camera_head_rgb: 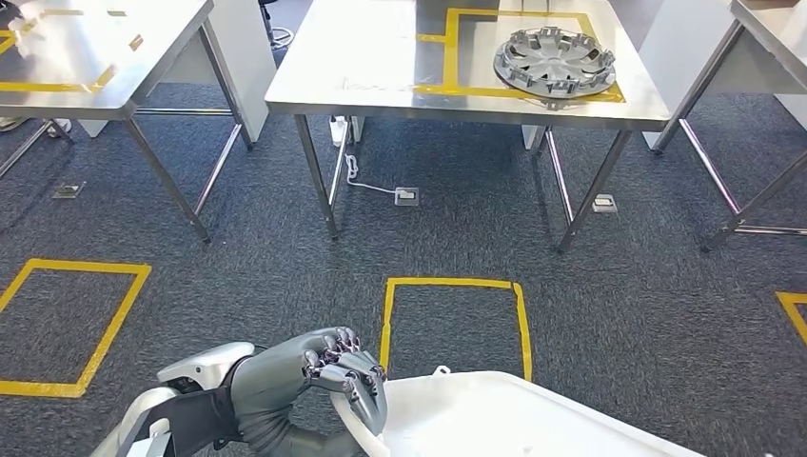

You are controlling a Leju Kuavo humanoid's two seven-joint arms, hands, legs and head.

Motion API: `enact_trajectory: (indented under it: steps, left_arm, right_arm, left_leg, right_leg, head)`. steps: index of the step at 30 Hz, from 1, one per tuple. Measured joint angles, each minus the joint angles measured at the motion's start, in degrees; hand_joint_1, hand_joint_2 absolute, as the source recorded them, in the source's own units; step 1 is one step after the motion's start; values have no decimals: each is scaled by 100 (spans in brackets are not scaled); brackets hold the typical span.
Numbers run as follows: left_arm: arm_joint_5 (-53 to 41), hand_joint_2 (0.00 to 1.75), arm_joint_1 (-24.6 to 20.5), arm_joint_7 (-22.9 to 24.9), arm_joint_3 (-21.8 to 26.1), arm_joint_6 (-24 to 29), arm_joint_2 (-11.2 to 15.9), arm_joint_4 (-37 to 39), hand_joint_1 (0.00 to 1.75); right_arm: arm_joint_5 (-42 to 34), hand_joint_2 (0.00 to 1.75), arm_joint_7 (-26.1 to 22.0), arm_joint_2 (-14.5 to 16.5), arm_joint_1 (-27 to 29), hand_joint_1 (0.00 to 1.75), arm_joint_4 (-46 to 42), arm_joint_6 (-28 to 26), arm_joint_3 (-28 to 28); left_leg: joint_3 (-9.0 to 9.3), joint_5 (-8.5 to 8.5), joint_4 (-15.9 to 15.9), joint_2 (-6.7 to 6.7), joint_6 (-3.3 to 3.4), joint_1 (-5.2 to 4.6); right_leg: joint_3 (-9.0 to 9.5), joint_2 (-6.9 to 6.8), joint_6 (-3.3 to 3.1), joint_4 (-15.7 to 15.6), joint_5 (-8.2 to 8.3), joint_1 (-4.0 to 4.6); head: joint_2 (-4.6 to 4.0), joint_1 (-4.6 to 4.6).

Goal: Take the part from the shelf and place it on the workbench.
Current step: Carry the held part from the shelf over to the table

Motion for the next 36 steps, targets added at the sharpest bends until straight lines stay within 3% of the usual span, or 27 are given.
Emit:
enact_trajectory:
  steps: [2, 5, 6, 7, 8, 10, 12, 14, 16, 18, 20, 21, 22, 23, 25, 26, 28, 31, 33, 36]
  left_arm:
    - [-20, 175, -2, 17, 1, 1, 0, -15, 175]
    - [-66, 175, 18, 36, 2, 5, 0, -21, 175]
    - [-80, 175, 28, 39, 2, 7, 1, -20, 175]
    - [-89, 175, 33, 40, 2, 9, 2, -20, 175]
    - [-94, 175, 35, 40, 2, 9, 3, -20, 175]
    - [-114, 175, 34, 40, 2, 9, 4, -21, 175]
    - [-137, 175, 29, 46, -1, 10, 3, -22, 175]
    - [-150, 175, 24, 61, -5, 14, -1, -28, 175]
    - [-161, 175, 17, 80, -9, 19, -13, -39, 175]
    - [-168, 175, 6, 92, -13, 32, -29, -50, 175]
    - [-168, 175, 4, 103, -15, 47, -35, -54, 175]
    - [-167, 175, 7, 108, -16, 52, -35, -54, 175]
    - [-167, 175, 9, 110, -16, 56, -35, -53, 175]
    - [-167, 175, 9, 110, -17, 60, -35, -54, 175]
    - [-167, 175, 9, 110, -17, 61, -35, -57, 175]
    - [-167, 175, 7, 111, -19, 62, -35, -58, 175]
    - [-166, 175, 7, 117, -22, 62, -34, -67, 175]
    - [-158, 175, 3, 124, -28, 63, -33, -96, 175]
    - [-151, 175, 0, 123, -33, 64, -33, -112, 175]
    - [-149, 175, 12, 124, -42, 66, -31, -115, 175]
  right_arm:
    - [-1, 0, -19, 0, -2, 0, 2, 1, 5]
    - [-12, 0, -62, 1, -3, 0, 2, 3, 18]
    - [-25, 0, -77, 2, -2, 0, 2, 5, 22]
    - [-41, 0, -91, 3, -2, 0, 2, 11, 26]
    - [-64, 0, -101, 4, -3, 0, 2, 24, 30]
    - [-127, 0, -115, 11, -7, 0, 2, 65, 32]
    - [-192, 0, -117, 21, -19, 0, 1, 95, 31]
    - [-231, 0, -113, 32, -31, 0, -2, 102, 30]
    - [-256, 0, -111, 39, -41, 0, -8, 106, 29]
    - [-279, 0, -113, 40, -62, 0, -13, 110, 29]
    - [-291, 0, -114, 38, -69, 0, -15, 130, 29]
    - [-293, 0, -114, 37, -63, 0, -16, 145, 29]
    - [-293, 0, -114, 37, -55, 0, -16, 161, 29]
    - [-293, 0, -114, 36, -50, 0, -18, 170, 29]
    - [-297, 0, -114, 33, -48, 0, -31, 177, 29]
    - [-299, 0, -115, 32, -55, 0, -37, 177, 29]
    - [-305, 0, -119, 34, -59, 0, -46, 185, 29]
    - [-312, 0, -132, 36, -39, 0, -60, 205, 29]
    - [-320, 0, -142, 37, -48, 0, -75, 217, 30]
    - [-326, 0, -151, 37, -55, 0, -91, 240, 29]
  left_leg:
    - [-132, -140, 348, 13, -48, 3]
    - [-798, -572, 1385, 22, -84, 12]
    - [-972, -606, 1569, 22, -84, 11]
    - [-1049, -512, 1555, 21, -74, 10]
    - [-1019, -293, 1324, 22, -55, 7]
    - [-791, 223, 567, 25, 7, -21]
    - [-653, 280, 126, 8, 66, -63]
    - [-620, 233, 54, -1, 125, -70]
    - [-520, 361, 4, 34, 190, -37]
    - [-434, 346, -7, 75, 228, -14]
    - [-408, 296, -5, 102, 238, -12]
    - [-391, 267, -4, 112, 233, -12]
    - [-359, 233, -3, 123, 224, -11]
    - [-310, 192, -3, 138, 214, -9]
    - [-188, 92, -5, 186, 184, -8]
    - [-141, 48, -5, 209, 160, -13]
    - [-93, -15, 2, 245, 91, -31]
    - [-75, -30, 181, 225, -13, -34]
    - [-334, -141, 658, 136, -66, -15]
    - [-1022, -564, 1606, 78, -117, 11]
  right_leg:
    - [117, 5, -69, -14, -15, -19]
    - [205, 5, -104, -16, -104, -14]
    - [236, 5, -106, -15, -137, -10]
    - [276, 7, -106, -15, -170, -3]
    - [327, 9, -104, -15, -205, 4]
    - [424, 14, -86, -13, -277, 21]
    - [456, 30, -30, -15, -337, 30]
    - [467, 43, 49, 39, -340, 38]
    - [468, 35, 113, 193, -388, 40]
    - [236, 23, 169, 630, -638, 23]
    - [-235, 20, 215, 1329, -942, 4]
    - [-436, 19, 232, 1570, -993, -6]
    - [-541, 16, 244, 1616, -922, -16]
    - [-530, 8, 252, 1435, -725, -24]
    - [-278, -69, 226, 669, -192, -23]
    - [-176, -126, 191, 351, -73, -8]
    - [-117, -196, 94, 110, -34, 24]
    - [-18, -123, -32, 71, -29, 1]
    - [89, -61, -91, 50, -79, -18]
    - [194, 38, -115, 48, -183, -20]
  head:
    - [0, -38]
    - [0, -93]
    - [0, -102]
    - [0, -113]
    - [0, -124]
    - [0, -139]
    - [0, -140]
    - [0, -139]
    - [0, -131]
    - [0, -94]
    - [0, -57]
    - [0, -48]
    - [0, -40]
    - [0, -32]
    - [0, -17]
    - [0, -10]
    - [0, 1]
    - [0, -14]
    - [0, -50]
    - [0, -98]
